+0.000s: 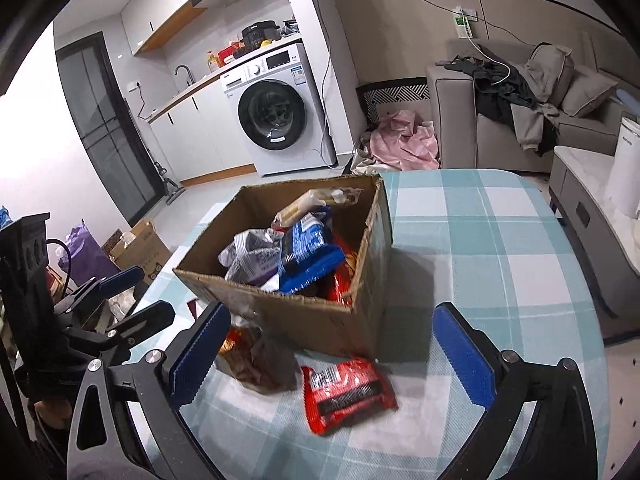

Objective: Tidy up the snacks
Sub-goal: 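Move both open tools back down toward the remaining snacks on the table, then grasp the white-purple chip bag with the left tool while the right tool grasps the red cookie pack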

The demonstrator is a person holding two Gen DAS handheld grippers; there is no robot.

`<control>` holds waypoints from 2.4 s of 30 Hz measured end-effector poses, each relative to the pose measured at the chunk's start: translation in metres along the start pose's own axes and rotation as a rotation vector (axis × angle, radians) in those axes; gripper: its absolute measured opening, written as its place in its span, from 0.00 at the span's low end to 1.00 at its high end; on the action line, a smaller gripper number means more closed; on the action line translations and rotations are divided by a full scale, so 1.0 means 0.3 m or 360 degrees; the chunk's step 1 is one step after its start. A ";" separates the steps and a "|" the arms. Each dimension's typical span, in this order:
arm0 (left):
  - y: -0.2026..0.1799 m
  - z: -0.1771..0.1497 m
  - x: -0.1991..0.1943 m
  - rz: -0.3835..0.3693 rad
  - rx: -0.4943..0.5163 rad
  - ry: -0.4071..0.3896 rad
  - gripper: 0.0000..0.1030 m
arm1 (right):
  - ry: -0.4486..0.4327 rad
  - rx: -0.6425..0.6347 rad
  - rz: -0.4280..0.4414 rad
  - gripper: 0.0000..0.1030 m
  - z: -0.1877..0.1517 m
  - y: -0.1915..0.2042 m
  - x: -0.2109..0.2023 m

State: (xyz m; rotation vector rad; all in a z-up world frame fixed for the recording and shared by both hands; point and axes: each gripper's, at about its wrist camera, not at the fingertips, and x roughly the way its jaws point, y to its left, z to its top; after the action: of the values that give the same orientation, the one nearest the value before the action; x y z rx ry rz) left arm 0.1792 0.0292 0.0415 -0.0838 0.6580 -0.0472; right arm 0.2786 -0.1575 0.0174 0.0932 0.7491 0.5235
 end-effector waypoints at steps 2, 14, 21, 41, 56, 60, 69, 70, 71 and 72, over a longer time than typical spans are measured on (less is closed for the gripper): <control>-0.012 -0.019 -0.002 0.0006 0.0019 0.0002 0.99 | 0.0012 -0.0007 -0.0006 1.00 -0.018 -0.001 -0.007; -0.055 -0.095 0.066 -0.0032 0.0063 0.0078 0.99 | 0.0138 -0.0009 -0.0051 1.00 -0.110 -0.024 0.035; -0.049 -0.123 0.112 -0.0057 0.0031 0.0111 0.99 | 0.0188 -0.0012 -0.0076 1.00 -0.146 -0.037 0.070; -0.072 -0.166 0.228 -0.0086 0.0021 0.0212 0.99 | 0.0326 -0.0108 -0.0180 1.00 -0.213 -0.055 0.189; -0.066 -0.158 0.322 -0.0107 0.0016 0.0275 0.99 | 0.0374 -0.0238 -0.0169 0.99 -0.233 -0.015 0.241; -0.085 -0.159 0.349 -0.0107 0.0015 0.0294 0.99 | 0.0380 -0.0286 -0.0188 0.96 -0.238 0.004 0.244; -0.091 -0.155 0.376 -0.0094 -0.0003 0.0285 0.99 | 0.0381 -0.0338 -0.0196 0.83 -0.247 0.027 0.252; -0.093 -0.155 0.378 -0.0094 -0.0002 0.0282 0.99 | 0.0383 -0.0337 -0.0191 0.82 -0.248 0.028 0.253; -0.091 -0.157 0.376 -0.0096 -0.0003 0.0279 0.99 | 0.0382 -0.0337 -0.0188 0.80 -0.249 0.029 0.254; -0.091 -0.156 0.377 -0.0101 -0.0004 0.0275 0.98 | 0.0382 -0.0340 -0.0185 0.79 -0.249 0.029 0.254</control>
State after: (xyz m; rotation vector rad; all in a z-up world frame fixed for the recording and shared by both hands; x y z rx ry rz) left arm 0.2396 -0.0088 -0.0616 -0.1036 0.8281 -0.1159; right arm 0.2713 -0.1204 -0.0828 -0.2144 0.9218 0.5058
